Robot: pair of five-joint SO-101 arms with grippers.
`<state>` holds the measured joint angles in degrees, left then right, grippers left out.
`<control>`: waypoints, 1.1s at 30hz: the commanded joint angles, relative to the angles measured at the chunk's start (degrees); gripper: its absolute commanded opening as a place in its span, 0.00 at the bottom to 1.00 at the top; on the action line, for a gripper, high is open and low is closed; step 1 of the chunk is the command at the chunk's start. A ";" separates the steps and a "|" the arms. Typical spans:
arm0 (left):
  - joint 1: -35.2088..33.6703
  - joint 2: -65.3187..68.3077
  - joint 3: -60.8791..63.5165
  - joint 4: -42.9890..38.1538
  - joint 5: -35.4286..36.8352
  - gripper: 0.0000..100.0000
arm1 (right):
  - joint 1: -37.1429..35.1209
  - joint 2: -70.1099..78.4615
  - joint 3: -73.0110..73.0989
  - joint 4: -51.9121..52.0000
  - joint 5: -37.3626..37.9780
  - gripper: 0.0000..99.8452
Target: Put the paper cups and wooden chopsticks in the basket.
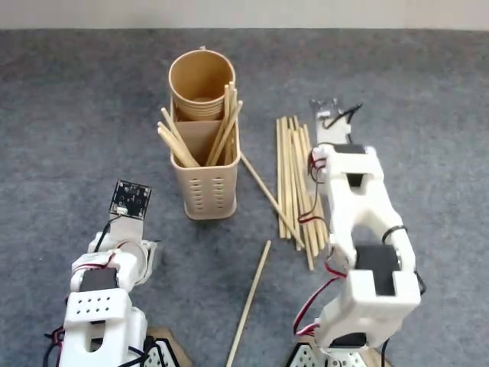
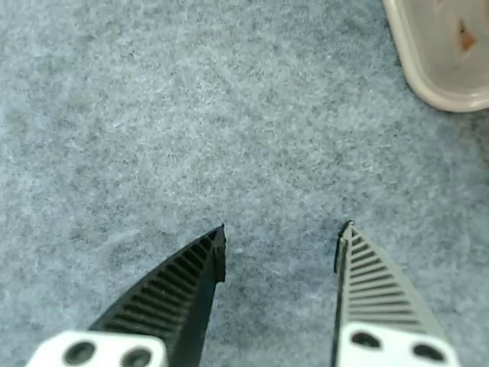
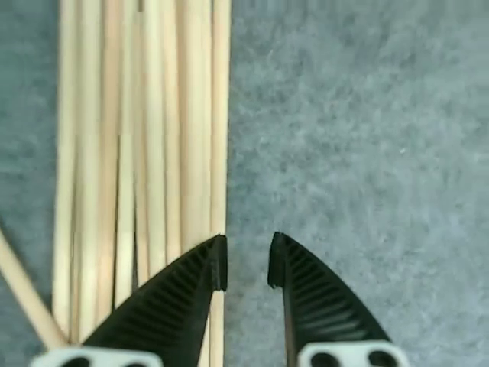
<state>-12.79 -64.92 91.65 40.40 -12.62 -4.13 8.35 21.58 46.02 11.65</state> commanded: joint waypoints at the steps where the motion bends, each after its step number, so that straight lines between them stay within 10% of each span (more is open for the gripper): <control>1: 0.75 -0.40 0.04 -0.70 -0.79 0.26 | -0.75 -4.97 2.07 0.04 0.18 0.10; 33: 1.98 -0.40 0.04 -0.70 -0.88 0.26 | -5.58 -14.90 19.03 -10.77 -1.85 0.10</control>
<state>-11.82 -64.92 91.65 40.40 -12.62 -8.88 -3.78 37.85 39.16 10.24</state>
